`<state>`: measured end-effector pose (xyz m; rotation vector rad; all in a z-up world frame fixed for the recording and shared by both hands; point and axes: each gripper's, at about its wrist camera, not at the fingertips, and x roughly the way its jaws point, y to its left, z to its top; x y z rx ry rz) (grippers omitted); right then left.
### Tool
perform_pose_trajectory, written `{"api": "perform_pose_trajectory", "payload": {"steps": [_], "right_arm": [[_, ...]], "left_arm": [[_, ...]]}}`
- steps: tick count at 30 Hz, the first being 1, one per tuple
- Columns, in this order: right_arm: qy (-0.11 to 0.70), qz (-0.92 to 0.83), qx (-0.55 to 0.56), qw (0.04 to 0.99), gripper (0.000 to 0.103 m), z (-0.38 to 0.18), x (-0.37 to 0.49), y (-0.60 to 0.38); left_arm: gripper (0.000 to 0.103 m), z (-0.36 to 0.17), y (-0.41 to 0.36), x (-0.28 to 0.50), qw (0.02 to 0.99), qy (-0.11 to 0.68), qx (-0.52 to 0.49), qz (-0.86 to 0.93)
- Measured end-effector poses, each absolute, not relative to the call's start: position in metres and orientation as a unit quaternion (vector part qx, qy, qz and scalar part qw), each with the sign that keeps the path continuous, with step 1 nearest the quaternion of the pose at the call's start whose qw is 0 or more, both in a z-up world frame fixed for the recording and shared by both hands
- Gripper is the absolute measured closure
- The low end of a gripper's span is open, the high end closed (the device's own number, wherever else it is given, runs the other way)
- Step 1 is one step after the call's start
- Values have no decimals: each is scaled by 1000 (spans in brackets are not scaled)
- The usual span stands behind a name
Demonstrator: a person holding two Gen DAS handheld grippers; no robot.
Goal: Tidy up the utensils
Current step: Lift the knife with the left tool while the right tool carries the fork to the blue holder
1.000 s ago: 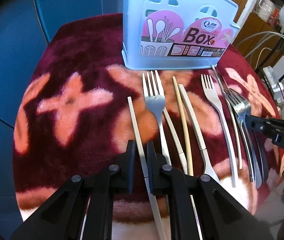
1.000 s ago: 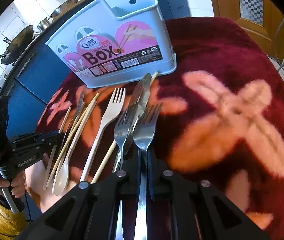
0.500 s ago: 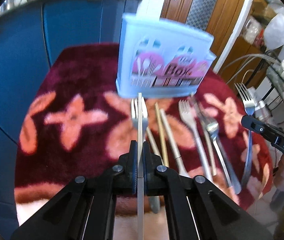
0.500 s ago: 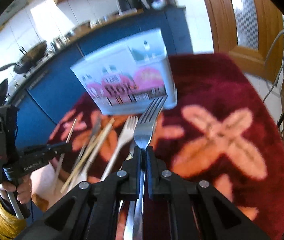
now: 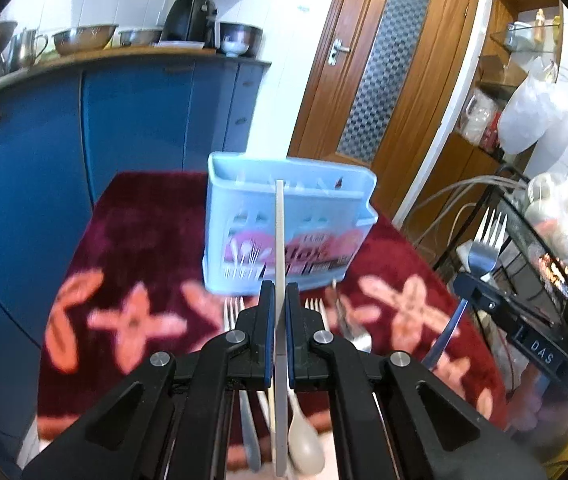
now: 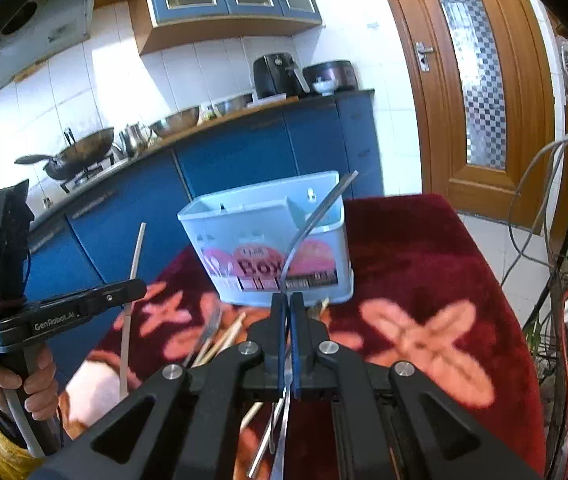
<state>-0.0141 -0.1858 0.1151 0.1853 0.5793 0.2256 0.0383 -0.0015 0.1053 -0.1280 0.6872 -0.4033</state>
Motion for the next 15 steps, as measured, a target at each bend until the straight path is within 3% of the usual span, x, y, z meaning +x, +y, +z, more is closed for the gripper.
{"api": "perform_pose_trajectory", "payload": {"steps": [15], "right_arm": [[221, 111, 83, 965, 100, 171, 27, -188]], "left_arm": [[100, 170, -11, 101, 948, 262, -76, -166]]}}
